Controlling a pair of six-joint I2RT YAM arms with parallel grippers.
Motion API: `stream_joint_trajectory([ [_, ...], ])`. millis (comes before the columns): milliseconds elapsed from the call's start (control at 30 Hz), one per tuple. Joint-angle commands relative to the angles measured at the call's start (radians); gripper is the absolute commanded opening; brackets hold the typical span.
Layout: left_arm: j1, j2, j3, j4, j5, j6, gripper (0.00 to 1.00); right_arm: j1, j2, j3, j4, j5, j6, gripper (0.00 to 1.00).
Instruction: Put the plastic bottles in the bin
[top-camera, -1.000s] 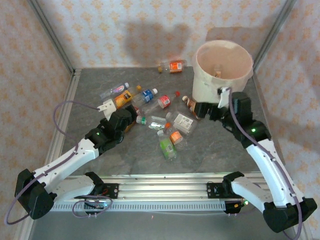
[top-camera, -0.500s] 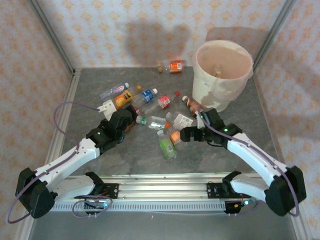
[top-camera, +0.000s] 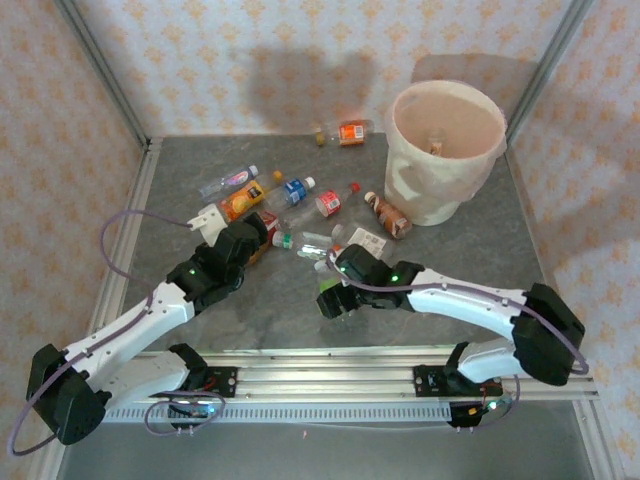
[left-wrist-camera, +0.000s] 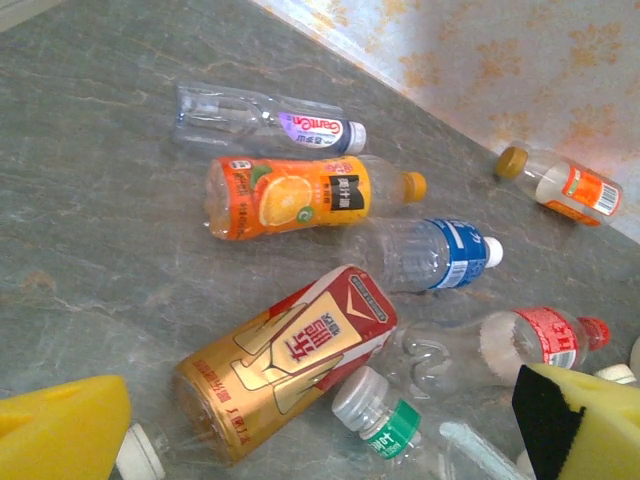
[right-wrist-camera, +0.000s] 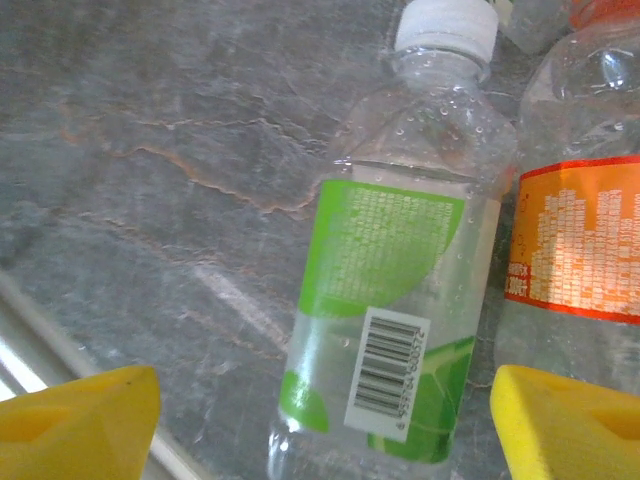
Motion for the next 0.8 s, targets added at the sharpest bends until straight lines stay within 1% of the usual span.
stream_joint_trajectory([
  [0,0.007,-0.014,-0.015,-0.034,-0.049,-0.029,1.0,0.026,0.045,0.048,0.02,0.11,0.015,0.85],
  [267,0.011,-0.013,-0.022,-0.044,-0.055,-0.04,1.0,0.061,0.15,0.069,-0.003,0.141,0.024,0.84],
  [367,0.011,-0.015,-0.03,-0.045,-0.057,-0.047,1.0,0.074,0.2,0.092,-0.039,0.169,0.007,0.84],
  [567,0.012,-0.017,-0.033,-0.047,-0.064,-0.053,1.0,0.077,0.27,0.12,-0.035,0.235,0.021,0.83],
  [767,0.015,-0.02,-0.037,-0.069,-0.072,-0.077,1.0,0.083,0.348,0.159,-0.032,0.273,0.028,0.81],
])
